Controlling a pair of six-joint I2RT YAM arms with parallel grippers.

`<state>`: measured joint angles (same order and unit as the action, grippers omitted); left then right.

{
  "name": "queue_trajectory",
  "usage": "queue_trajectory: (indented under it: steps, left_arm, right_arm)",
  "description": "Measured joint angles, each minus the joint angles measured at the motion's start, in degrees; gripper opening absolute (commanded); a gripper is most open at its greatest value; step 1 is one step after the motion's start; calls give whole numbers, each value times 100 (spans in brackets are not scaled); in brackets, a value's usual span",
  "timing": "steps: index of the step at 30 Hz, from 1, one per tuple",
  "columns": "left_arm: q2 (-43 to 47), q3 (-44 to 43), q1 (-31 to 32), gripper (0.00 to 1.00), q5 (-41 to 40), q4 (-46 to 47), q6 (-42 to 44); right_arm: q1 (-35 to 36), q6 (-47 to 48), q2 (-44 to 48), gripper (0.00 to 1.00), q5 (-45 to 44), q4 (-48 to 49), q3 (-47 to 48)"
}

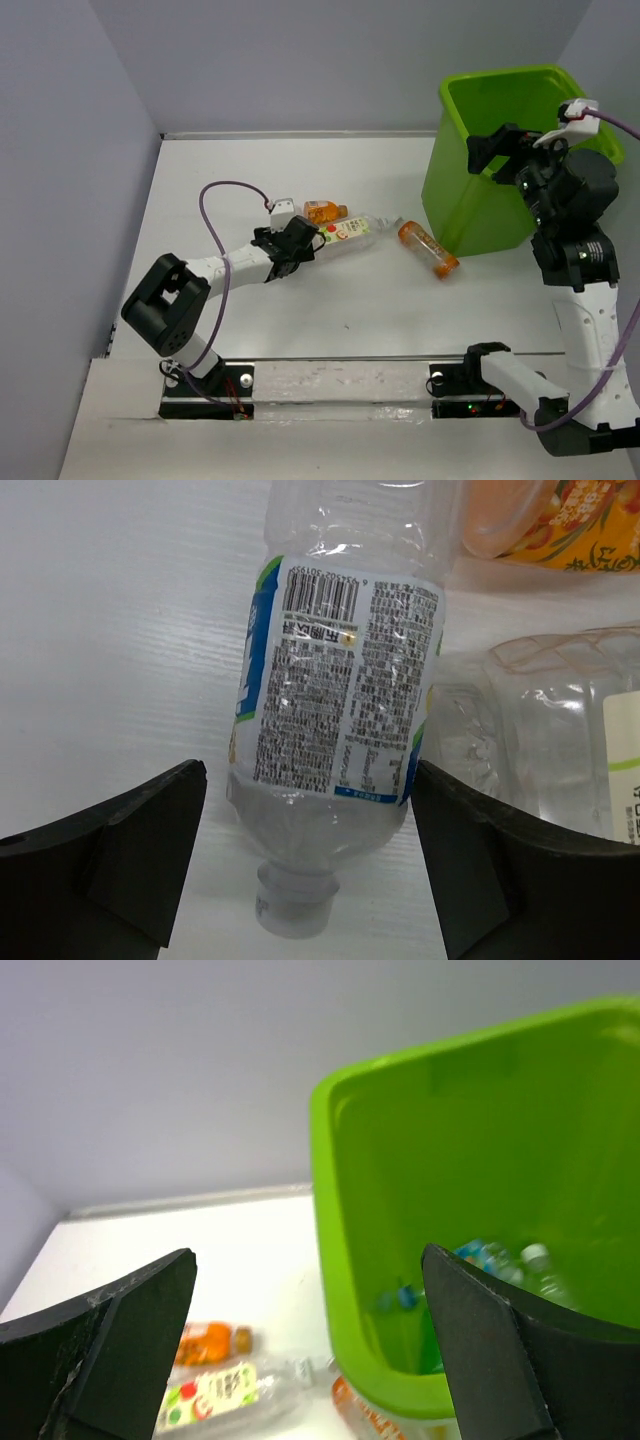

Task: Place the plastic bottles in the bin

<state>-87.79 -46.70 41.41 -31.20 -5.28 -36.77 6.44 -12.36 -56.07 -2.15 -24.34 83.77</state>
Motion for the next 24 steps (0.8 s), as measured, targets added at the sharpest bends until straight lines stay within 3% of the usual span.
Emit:
queue_trajectory:
  steps: [6,10,18,24]
  left_arm:
    - [-310,-146,-103,44,-55,168,87]
    - [-223,-61,-107,29,-83,293,105]
    - [1392,658,-109,20,-63,315,96]
    - [3482,1178,-114,16,251,341,90]
  right_arm:
    - [407,-232,131,100,876,216,-970]
    - [1303,-431,339,100,1067,378,-1353]
    - [3333,-706,-166,100,841,516,-1720]
    - [3834,-1226,-623,100,1019,1349,-2046]
